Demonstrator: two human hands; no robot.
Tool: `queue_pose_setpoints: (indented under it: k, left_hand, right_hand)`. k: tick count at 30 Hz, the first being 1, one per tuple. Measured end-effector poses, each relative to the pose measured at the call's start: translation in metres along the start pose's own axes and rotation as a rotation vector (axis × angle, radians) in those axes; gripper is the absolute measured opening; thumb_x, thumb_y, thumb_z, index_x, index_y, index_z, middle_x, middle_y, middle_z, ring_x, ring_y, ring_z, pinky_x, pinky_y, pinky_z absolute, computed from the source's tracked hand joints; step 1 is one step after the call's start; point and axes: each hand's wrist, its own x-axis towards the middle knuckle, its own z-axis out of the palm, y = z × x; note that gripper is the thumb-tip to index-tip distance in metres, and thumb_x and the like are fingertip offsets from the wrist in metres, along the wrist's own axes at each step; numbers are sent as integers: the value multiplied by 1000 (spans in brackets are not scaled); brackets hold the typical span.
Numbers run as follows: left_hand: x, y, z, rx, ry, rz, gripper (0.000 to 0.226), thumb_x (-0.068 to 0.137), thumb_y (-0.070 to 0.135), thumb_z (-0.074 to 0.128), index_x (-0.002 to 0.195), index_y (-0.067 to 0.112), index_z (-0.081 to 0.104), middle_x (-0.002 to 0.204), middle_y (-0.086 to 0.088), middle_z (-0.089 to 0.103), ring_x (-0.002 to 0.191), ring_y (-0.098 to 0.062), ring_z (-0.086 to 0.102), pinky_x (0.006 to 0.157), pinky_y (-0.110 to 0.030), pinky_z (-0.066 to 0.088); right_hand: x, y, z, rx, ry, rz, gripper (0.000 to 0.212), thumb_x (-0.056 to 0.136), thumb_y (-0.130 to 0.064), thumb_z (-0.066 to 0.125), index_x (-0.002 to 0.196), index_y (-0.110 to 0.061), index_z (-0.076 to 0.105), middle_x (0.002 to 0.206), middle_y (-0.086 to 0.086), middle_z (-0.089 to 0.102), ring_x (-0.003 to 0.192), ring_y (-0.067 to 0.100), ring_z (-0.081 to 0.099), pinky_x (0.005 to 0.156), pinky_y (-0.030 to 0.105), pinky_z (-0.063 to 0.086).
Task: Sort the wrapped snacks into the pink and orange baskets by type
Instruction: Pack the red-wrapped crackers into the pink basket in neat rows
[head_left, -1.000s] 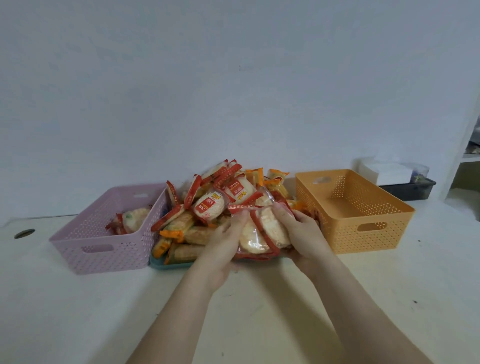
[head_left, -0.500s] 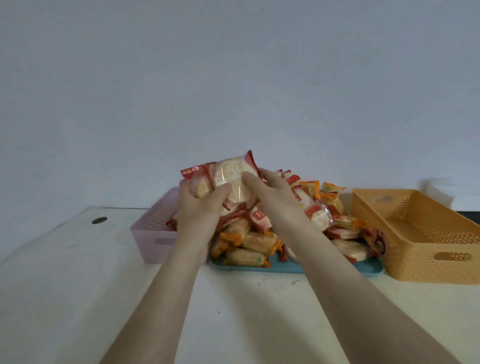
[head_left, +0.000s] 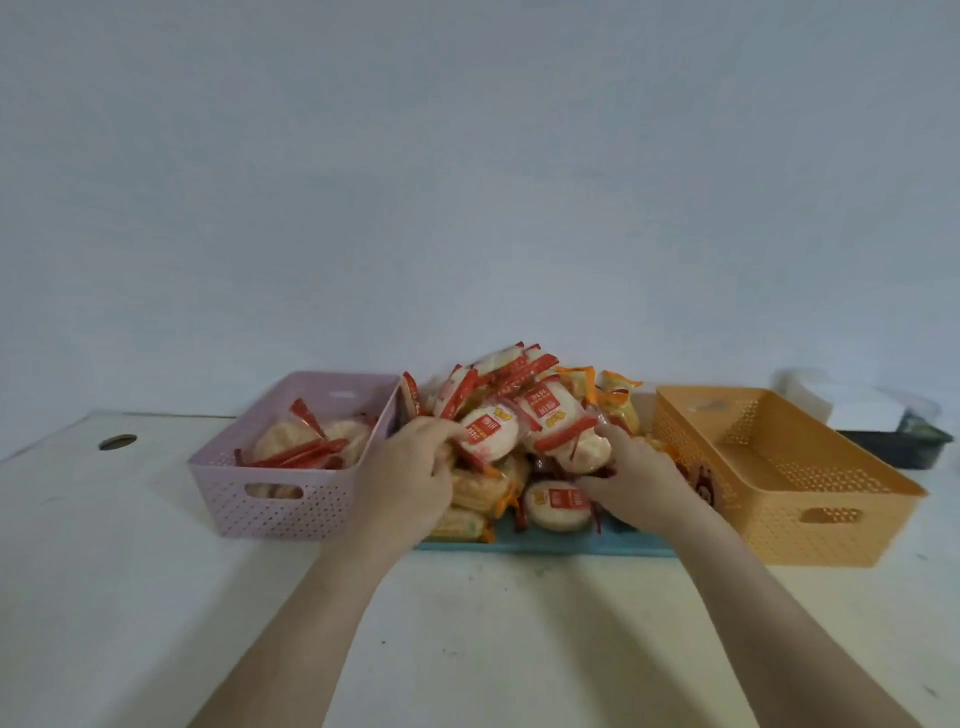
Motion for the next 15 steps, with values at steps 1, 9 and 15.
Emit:
queue_pose_setpoints:
  k: [1, 9, 15]
  left_hand:
    - [-2, 9, 10, 22, -84, 42, 36, 86, 8, 50, 112, 27, 67, 116, 13, 62, 111, -11, 55, 97, -28, 45]
    - [4, 33, 67, 334, -325, -47, 42, 99, 33, 37, 141, 37, 37, 162, -8, 1, 148, -29, -6, 117, -43, 19]
    - [22, 37, 82, 360, -293, -139, 58, 100, 39, 30, 153, 28, 8, 162, -14, 6, 148, -32, 8, 117, -48, 22]
  right_hand:
    - [0, 12, 2, -83, -34, 55, 80, 83, -46, 63, 149, -31, 20, 144, 4, 46, 128, 33, 46, 103, 46, 41]
    - [6, 44, 20, -254, 35, 37, 73, 80, -22, 66, 142, -34, 28, 121, 3, 61, 103, 25, 60, 77, 36, 55]
    - [17, 35, -19, 513, 259, -33, 20, 92, -28, 56, 84, -16, 70, 76, 3, 73, 70, 19, 66, 62, 35, 50]
